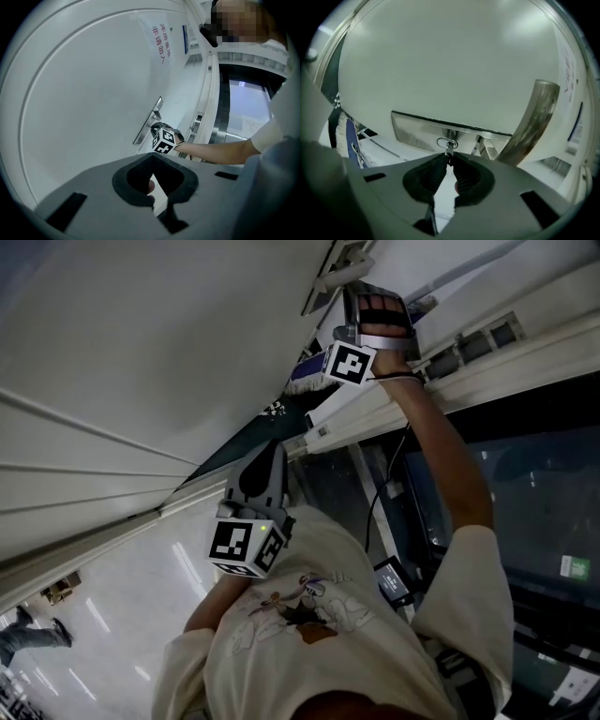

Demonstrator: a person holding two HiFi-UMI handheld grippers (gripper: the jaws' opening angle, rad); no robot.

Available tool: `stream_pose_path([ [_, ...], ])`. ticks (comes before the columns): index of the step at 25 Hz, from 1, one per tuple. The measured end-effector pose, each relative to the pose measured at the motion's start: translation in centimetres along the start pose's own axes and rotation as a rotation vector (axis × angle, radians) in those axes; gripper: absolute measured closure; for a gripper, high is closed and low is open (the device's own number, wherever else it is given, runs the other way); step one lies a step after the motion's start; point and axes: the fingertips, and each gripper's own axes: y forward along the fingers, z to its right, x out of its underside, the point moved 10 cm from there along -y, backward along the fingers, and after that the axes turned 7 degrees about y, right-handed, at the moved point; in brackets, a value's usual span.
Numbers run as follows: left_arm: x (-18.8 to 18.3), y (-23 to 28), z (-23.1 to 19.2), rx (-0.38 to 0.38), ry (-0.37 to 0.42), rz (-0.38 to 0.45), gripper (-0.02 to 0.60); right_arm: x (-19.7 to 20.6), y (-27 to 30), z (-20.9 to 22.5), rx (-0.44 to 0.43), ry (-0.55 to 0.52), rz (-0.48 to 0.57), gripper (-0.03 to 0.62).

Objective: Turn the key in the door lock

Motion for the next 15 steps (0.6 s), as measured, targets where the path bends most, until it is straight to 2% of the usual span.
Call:
stream_pose_path([
  [6,0.2,0.0,0.3,-0.007,0.001,-0.006,0.578,0.3,0.3,0.9,-0.084,0.285,0.018,0.542],
  [15,0.4,-0.4,0.8,-0.025,0.001,-0.011,0.578,1.0,0.5,2.0,-0.179,0.635,0.043,0.555],
])
